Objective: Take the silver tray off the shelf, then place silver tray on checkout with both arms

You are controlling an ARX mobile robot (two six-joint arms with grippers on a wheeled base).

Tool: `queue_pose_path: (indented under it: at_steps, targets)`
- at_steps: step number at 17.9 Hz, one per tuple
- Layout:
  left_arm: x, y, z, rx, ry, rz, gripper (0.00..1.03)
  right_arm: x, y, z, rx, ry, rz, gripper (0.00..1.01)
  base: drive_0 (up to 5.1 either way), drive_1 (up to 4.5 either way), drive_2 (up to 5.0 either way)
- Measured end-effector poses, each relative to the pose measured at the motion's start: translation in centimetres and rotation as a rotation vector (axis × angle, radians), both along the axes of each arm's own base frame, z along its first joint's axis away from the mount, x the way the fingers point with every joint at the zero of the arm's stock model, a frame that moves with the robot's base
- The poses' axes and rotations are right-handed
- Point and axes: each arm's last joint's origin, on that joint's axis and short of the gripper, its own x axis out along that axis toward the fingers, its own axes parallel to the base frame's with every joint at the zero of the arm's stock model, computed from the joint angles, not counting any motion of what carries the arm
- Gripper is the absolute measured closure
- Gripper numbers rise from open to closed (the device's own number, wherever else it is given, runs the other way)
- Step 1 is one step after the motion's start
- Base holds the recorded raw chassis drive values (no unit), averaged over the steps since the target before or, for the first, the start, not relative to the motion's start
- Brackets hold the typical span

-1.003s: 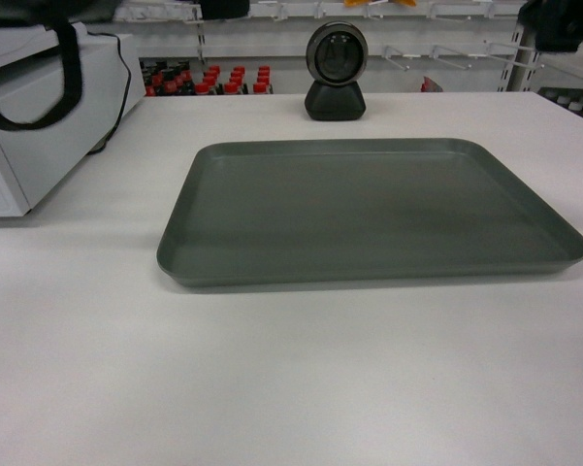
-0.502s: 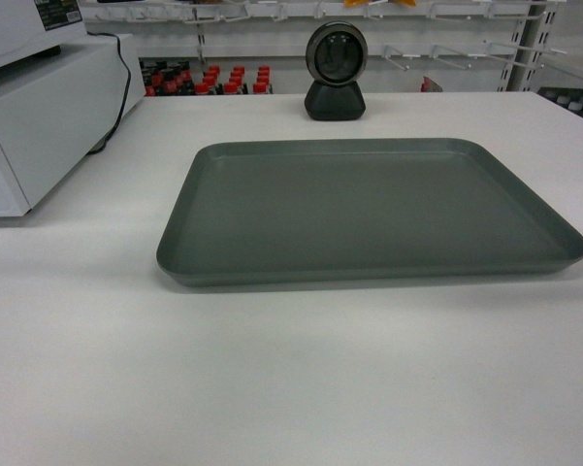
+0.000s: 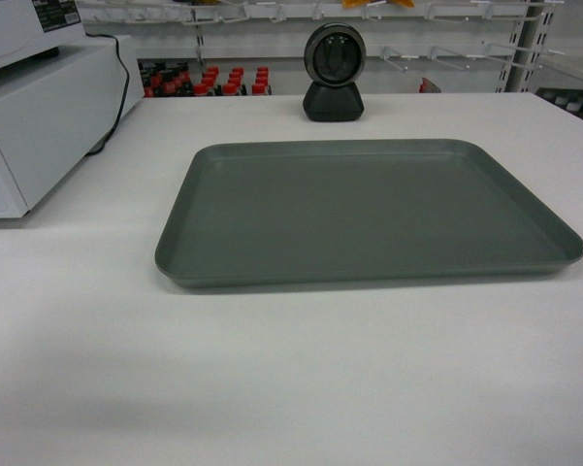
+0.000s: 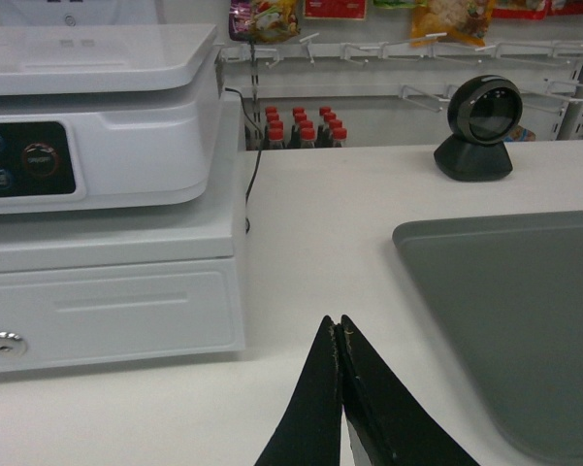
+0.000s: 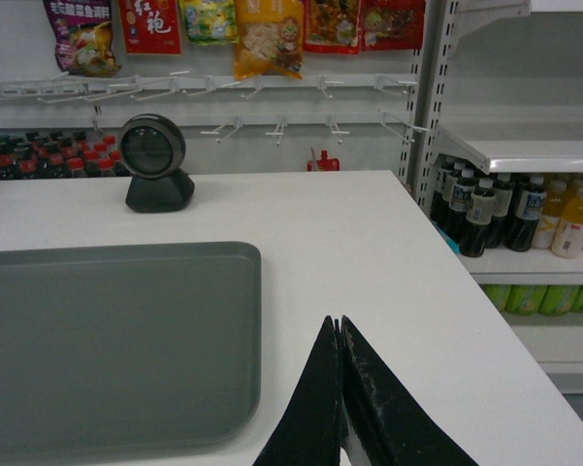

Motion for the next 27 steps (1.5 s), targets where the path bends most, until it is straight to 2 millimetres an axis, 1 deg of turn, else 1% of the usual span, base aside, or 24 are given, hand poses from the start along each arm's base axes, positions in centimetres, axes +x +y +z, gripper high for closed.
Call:
queue_pose_path:
  at_steps: [2,3,4,12,14,17,18,20,27]
  targets:
    - [-1.2,0.8,-0.5,0.000,-0.014,0.023,1.01,-1.0,0.0,-1.0,-0.003,0.012,0.000,0.99,0.0,0.00,0.0]
    - [-1.8,0.8,-0.8,0.000,-0.011,0.019,1.01,-1.4,0.0,-1.8,-0.003,0.038,0.001,0.99,0.0,0.00,0.0]
    - [-2.3,0.7,-1.2,0.000,-0.005,0.010,1.01,-1.9,0.0,-2.2,-0.003,0.037,0.000,0.99,0.0,0.00,0.0]
    - [-5.5,0.7,-2.6,0.000,-0.004,0.008,1.01,-4.6,0.0,-3.5,-0.003,0.023,0.000,0.99,0.0,0.00,0.0]
    - [-6.0,0.7,-3.1,0.000,-0.037,0.008,1.01,-5.0,0.0,-3.7,-0.003,0.022,0.000,0.99,0.0,0.00,0.0]
    - [-6.2,0.7,-3.6,0.001,0.002,0.008,1.01,-5.3,0.0,-4.0,-0.003,-0.011,0.000,0.99,0.0,0.00,0.0]
    - [-6.4,0.7,-3.6,0.001,0.000,0.008,1.01,-5.4,0.0,-4.4,-0.003,0.018,0.000,0.99,0.0,0.00,0.0]
    - [-7.0,0.7,-3.2,0.001,-0.024,0.008,1.01,-5.8,0.0,-4.3,-0.003,0.008,0.000,0.99,0.0,0.00,0.0]
    - [-8.0,0.7,-3.2,0.001,-0.023,0.008,1.01,-6.8,0.0,-4.2,-0.003,0.005,0.000,0.99,0.0,0.00,0.0]
